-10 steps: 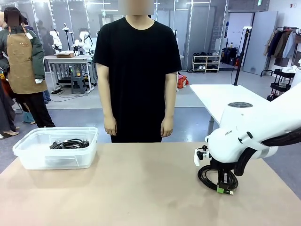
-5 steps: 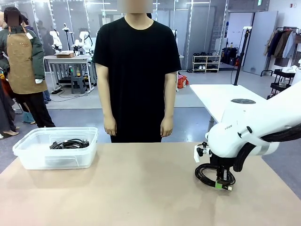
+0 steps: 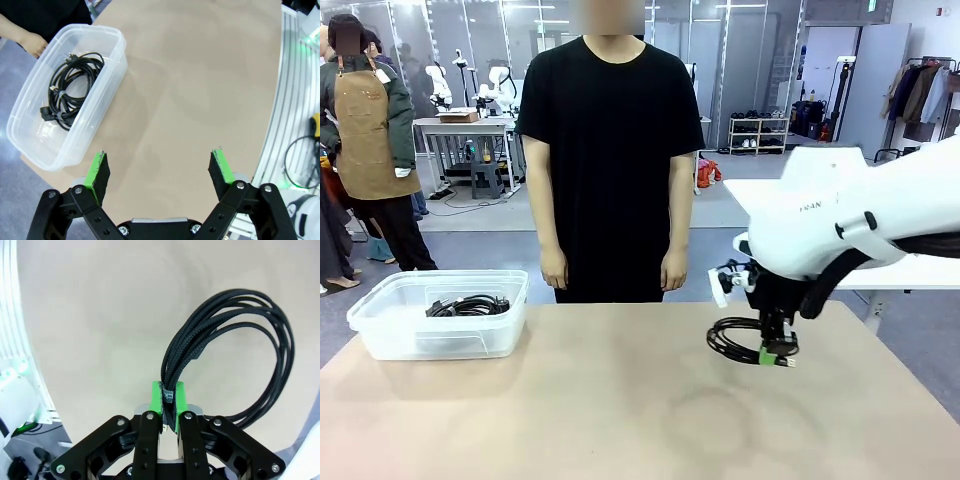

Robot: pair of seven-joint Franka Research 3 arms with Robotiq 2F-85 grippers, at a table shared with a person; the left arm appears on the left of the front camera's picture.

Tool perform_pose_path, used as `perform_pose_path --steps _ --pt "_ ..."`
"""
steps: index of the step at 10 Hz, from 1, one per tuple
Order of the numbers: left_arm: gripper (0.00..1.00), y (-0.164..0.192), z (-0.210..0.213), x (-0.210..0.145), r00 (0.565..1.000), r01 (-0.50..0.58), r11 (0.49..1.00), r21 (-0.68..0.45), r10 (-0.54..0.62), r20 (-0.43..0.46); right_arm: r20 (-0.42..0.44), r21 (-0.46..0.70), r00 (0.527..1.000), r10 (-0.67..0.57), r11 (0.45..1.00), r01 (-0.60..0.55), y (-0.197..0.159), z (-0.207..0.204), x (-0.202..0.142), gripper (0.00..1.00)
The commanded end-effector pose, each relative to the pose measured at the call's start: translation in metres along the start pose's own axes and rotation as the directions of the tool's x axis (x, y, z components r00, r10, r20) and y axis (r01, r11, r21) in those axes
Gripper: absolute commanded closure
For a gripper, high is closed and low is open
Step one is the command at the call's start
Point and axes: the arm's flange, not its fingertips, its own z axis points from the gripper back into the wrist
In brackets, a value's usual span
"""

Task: Organize and store the cables.
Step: Place the USB Extension Cable into the Organizing box.

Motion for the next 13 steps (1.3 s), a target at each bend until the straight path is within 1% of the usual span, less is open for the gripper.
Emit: perform_pose_path --steps 1,2,3,4,7,10,13 --pt "0.0 0.001 0.0 0.0 1.0 0.017 1.0 -0.006 -0.016 0.022 0.034 0.02 0.996 0.079 0.997 -0.08 0.0 0.006 0.03 1.0" --pt "0.0 0.001 0.0 0.0 1.0 0.017 1.0 -0.006 -0.016 0.022 0.04 0.019 0.992 0.117 0.993 -0.117 0.004 0.01 0.055 1.0" --pt "0.0 0.001 0.0 0.0 1.0 0.017 1.0 -0.006 -0.016 0.022 0.037 0.007 0.989 0.142 0.99 -0.142 0.004 0.011 0.07 1.0" --pt "0.0 0.001 0.0 0.0 1.0 0.017 1.0 -0.006 -0.016 0.022 0.032 0.009 0.984 0.177 0.984 -0.178 0.008 0.01 0.095 1.0" --pt "0.0 0.001 0.0 0.0 1.0 0.017 1.0 -0.006 -0.016 0.022 0.004 0.027 0.976 0.216 0.976 -0.217 0.013 -0.008 0.143 1.0" --pt "0.0 0.001 0.0 0.0 1.0 0.017 1.0 -0.006 -0.016 0.022 0.031 0.037 0.976 0.217 0.975 -0.218 0.017 -0.032 0.169 1.0" --pt "0.0 0.001 0.0 0.0 1.0 0.017 1.0 -0.006 -0.016 0.022 0.059 0.068 0.976 0.208 0.975 -0.212 0.018 -0.062 0.183 1.0"
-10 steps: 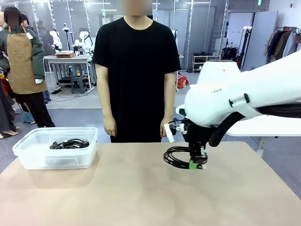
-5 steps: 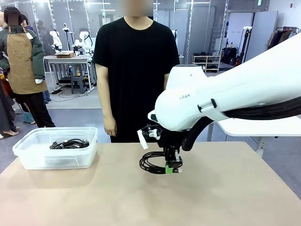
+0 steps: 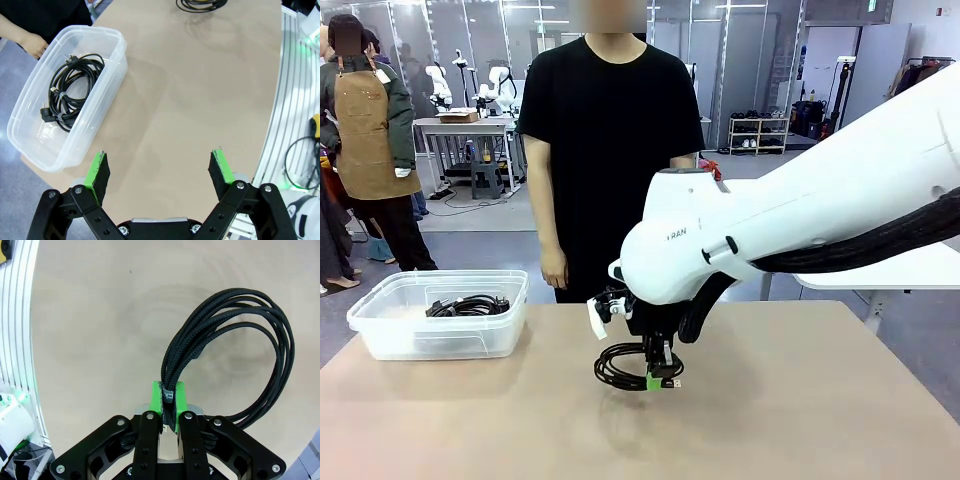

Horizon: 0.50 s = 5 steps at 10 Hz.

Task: Organize and store the cables.
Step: Place the USB Extension Cable into the Organizing box.

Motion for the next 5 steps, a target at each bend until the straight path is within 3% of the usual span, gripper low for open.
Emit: perform_pose_path --steps 1,5 --pt "0.0 0.001 0.0 -0.001 1.0 0.015 1.0 -0.007 -0.015 0.016 0.018 0.019 0.999 -0.039 0.999 0.039 -0.007 -0.013 0.009 1.0" --pt "0.0 0.001 0.0 -0.001 1.0 0.015 1.0 -0.007 -0.015 0.016 -0.02 0.064 0.996 -0.082 0.995 0.083 -0.008 -0.035 0.011 1.0"
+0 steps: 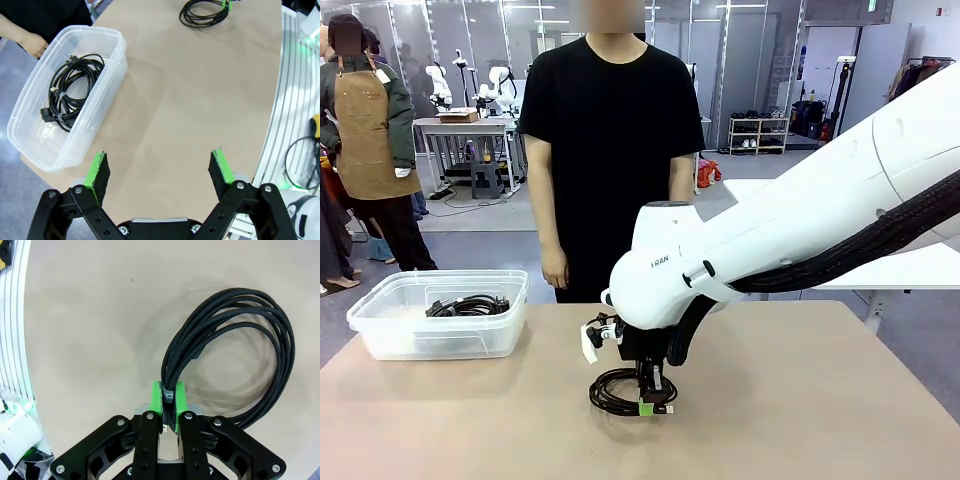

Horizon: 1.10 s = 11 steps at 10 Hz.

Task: Organize and store the cables.
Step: Place the USB Extension Cable into the Organizing box.

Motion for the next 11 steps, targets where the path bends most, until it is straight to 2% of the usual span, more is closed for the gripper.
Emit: perform_pose_path --steps 1,2,3,4,5,7,9,10,11 --pt "0.0 0.001 0.0 -0.001 1.0 0.015 1.0 -0.007 -0.015 0.016 -0.01 -0.001 0.998 -0.06 0.998 0.06 -0.003 0.005 0.004 0.69" --pt "0.0 0.001 0.0 -0.001 1.0 0.015 1.0 -0.007 -0.015 0.016 -0.008 0.003 0.998 -0.063 0.998 0.063 -0.003 0.004 0.004 0.64" --pt "0.0 0.001 0.0 -0.001 1.0 0.015 1.0 -0.007 -0.015 0.016 -0.009 0.004 0.998 -0.066 0.998 0.066 -0.002 0.003 0.005 0.41" --pt "0.0 0.001 0.0 -0.001 1.0 0.015 1.0 -0.007 -0.015 0.016 -0.01 0.005 0.998 -0.065 0.998 0.065 0.0 0.005 0.003 0.35" --pt "0.0 0.001 0.0 -0.001 1.0 0.015 1.0 -0.007 -0.015 0.016 0.0 0.003 0.998 -0.066 0.998 0.066 0.0 0.009 0.001 0.12" --pt "0.0 0.001 0.0 -0.001 1.0 0.015 1.0 -0.007 -0.015 0.016 0.023 -0.007 0.998 -0.061 0.998 0.061 0.007 0.017 -0.005 0.0" --pt "0.0 0.0 0.0 0.0 1.0 0.0 1.0 0.001 0.0 0.0 0.061 -0.018 0.996 -0.059 0.998 0.06 0.015 0.032 -0.02 0.0" --pt "0.0 -0.005 0.015 0.016 0.999 0.019 1.0 -0.01 -0.018 0.043 0.104 -0.027 0.992 -0.072 0.997 0.075 0.021 0.046 -0.035 0.0" --pt "0.0 -0.007 0.014 0.037 0.998 0.045 0.999 -0.007 -0.045 0.035 0.154 -0.048 0.985 -0.083 0.995 0.092 0.028 0.067 -0.057 0.0"
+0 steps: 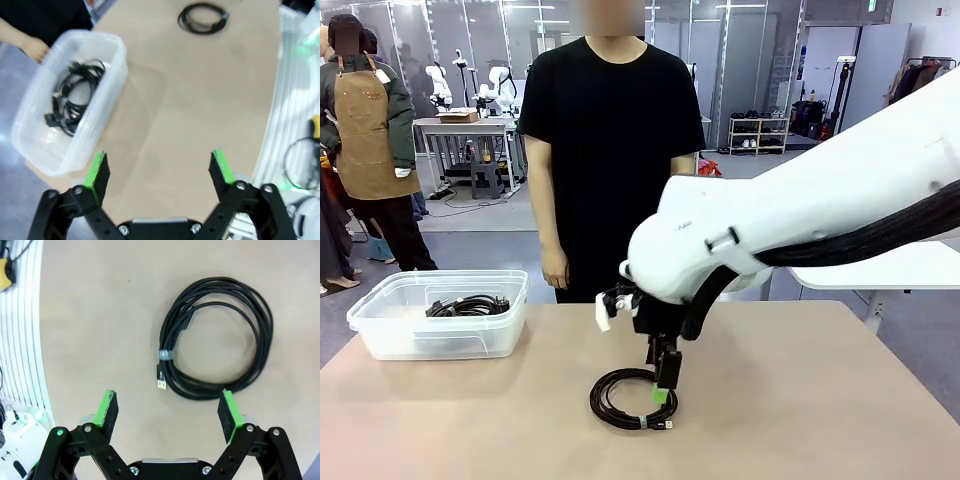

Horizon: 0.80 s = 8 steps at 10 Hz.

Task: Organize and store the cables.
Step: Place the USB Extension Cable into the Organizing box.

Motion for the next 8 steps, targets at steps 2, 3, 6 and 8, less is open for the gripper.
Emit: perform_pose_path --steps 2,3,6,8 --pt "0.0 -0.01 -0.005 0.07 0.998 0.055 0.998 -0.027 -0.055 0.005 0.139 -0.041 0.99 -0.016 0.999 0.022 0.028 0.057 -0.082 0.0" --pt "0.0 -0.016 -0.014 0.096 0.997 0.068 0.996 -0.052 -0.069 -0.022 0.174 -0.054 0.984 -0.037 0.997 0.047 0.036 0.071 -0.113 0.0" --pt "0.0 -0.042 -0.069 0.169 0.976 0.158 0.983 -0.094 -0.17 -0.136 0.365 -0.075 0.921 -0.134 0.982 0.173 0.063 0.104 -0.221 0.0" --pt "0.0 -0.073 -0.109 0.209 0.948 0.227 0.967 -0.118 -0.247 -0.199 0.477 -0.123 0.856 -0.197 0.95 0.287 0.091 0.116 -0.294 0.0"
